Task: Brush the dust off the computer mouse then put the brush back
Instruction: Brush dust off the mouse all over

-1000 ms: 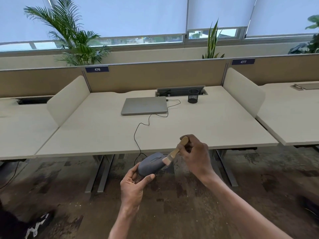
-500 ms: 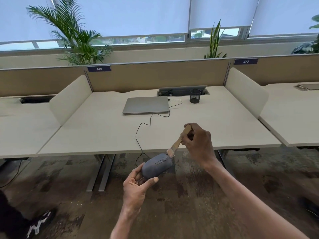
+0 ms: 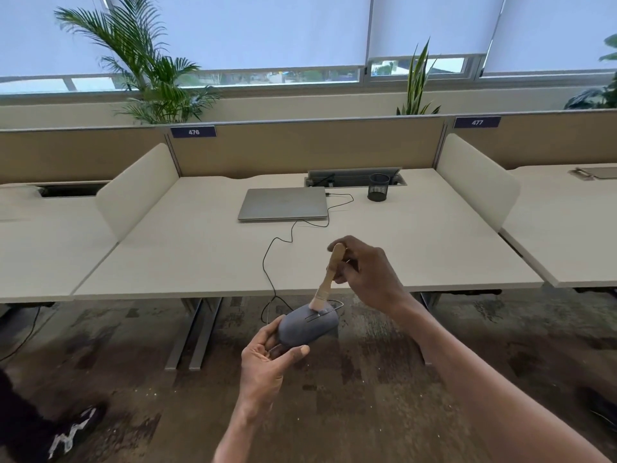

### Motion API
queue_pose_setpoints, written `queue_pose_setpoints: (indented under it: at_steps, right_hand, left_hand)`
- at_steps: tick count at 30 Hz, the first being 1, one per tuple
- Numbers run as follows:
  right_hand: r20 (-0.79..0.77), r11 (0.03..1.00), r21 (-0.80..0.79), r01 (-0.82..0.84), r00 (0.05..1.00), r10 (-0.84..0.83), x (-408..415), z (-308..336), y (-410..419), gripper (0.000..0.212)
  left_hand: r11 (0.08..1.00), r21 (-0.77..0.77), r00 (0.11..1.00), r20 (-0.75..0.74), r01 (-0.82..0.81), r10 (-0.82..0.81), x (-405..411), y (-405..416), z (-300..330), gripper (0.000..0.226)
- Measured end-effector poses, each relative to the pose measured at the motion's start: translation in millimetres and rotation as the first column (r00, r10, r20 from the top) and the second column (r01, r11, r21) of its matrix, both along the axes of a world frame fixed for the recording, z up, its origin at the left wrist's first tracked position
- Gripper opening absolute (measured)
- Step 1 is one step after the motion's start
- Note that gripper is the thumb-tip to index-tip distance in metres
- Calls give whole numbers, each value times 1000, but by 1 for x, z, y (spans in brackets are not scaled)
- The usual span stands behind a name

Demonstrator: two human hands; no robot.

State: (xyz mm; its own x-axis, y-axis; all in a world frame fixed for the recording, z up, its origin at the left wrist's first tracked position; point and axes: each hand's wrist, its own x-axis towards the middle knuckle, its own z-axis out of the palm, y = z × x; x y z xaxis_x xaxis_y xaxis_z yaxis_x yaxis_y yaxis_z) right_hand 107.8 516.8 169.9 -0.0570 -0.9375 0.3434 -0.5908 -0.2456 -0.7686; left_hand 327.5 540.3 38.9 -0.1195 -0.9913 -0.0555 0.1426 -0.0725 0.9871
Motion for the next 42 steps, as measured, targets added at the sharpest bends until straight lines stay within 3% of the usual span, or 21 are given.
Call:
queue_pose_setpoints:
  at_steps: [4, 9, 12, 17, 22, 28, 30, 36, 42]
  right_hand:
    - [-121, 998, 32, -61, 991, 65, -6, 2, 2, 36]
    - [-149, 994, -7, -107, 983, 105, -1, 6, 3, 36]
    - [-241, 997, -34, -66, 969, 56, -5, 3, 3, 34]
    - [-47, 1000, 2, 8, 999, -8, -4, 3, 3, 21]
    - [-136, 996, -35, 83, 987, -87, -3, -3, 5, 16]
    - [133, 998, -9, 59, 989, -57, 17, 6, 3, 11]
    - [159, 998, 26, 50, 986, -54, 27, 4, -1, 12]
    - [92, 978, 93, 187, 976, -196, 14, -1, -11, 5]
    - [-88, 949, 16, 316, 946, -313, -11, -3, -14, 2]
  left_hand:
    - [1000, -9, 1000, -10, 5, -5, 2, 3, 1, 69]
    - [1000, -10, 1000, -22, 10, -11, 2, 2, 2, 73]
    - [1000, -16, 1000, -21, 14, -14, 2, 3, 2, 74]
    - [1000, -9, 999, -31, 8, -8, 5, 4, 2, 75]
    - [1000, -11, 1000, -21, 5, -5, 6, 7, -1, 74]
    - [999, -22, 999, -21, 29, -30, 5, 5, 4, 73]
    - [999, -28, 999, -21, 32, -32, 5, 5, 4, 72]
    - [998, -41, 999, -25, 38, -39, 6, 4, 3, 74]
    - [999, -30, 999, -39, 29, -30, 3, 2, 0, 73]
